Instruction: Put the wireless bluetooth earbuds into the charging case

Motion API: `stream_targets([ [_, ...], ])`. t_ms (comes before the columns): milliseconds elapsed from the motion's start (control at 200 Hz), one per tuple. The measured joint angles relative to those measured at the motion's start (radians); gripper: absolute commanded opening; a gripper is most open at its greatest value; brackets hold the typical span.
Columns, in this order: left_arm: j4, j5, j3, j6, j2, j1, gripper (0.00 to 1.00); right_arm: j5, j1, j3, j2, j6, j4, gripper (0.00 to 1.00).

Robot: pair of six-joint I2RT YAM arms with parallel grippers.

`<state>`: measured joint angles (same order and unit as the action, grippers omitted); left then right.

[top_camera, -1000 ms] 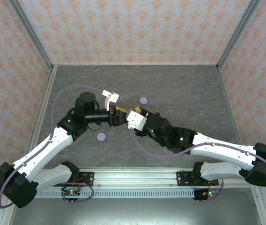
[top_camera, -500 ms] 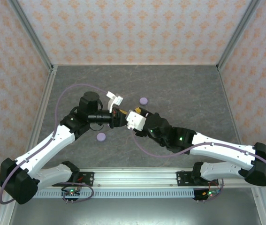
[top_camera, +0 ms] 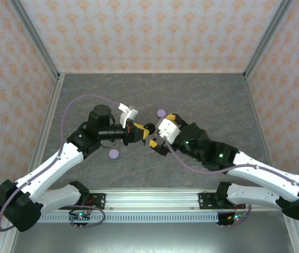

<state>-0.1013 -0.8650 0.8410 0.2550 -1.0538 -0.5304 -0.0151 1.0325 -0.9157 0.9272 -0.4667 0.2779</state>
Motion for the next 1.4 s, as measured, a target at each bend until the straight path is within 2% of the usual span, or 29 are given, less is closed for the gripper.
stream_targets([
  [170, 0.090, 0.032, -0.051, -0.057, 0.035, -0.024, 0.03, 0.250, -0.167, 0.050, -0.126, 0.151, 0.001, 0.99],
  [375, 0.128, 0.041, -0.065, -0.150, 0.040, -0.074, 0.01, 0.405, -0.242, 0.075, -0.104, 0.272, -0.056, 0.99],
  [631, 0.136, 0.044, -0.065, -0.198, 0.040, -0.085, 0.00, 0.443, -0.255, 0.075, -0.011, 0.327, -0.100, 0.99],
  [956, 0.135, 0.048, -0.065, -0.219, 0.040, -0.085, 0.00, 0.443, -0.295, 0.074, -0.002, 0.351, -0.127, 1.00],
  [1396, 0.127, 0.065, -0.065, -0.231, 0.040, -0.085, 0.00, 0.470, -0.364, -0.002, 0.077, 0.355, -0.119, 0.95],
])
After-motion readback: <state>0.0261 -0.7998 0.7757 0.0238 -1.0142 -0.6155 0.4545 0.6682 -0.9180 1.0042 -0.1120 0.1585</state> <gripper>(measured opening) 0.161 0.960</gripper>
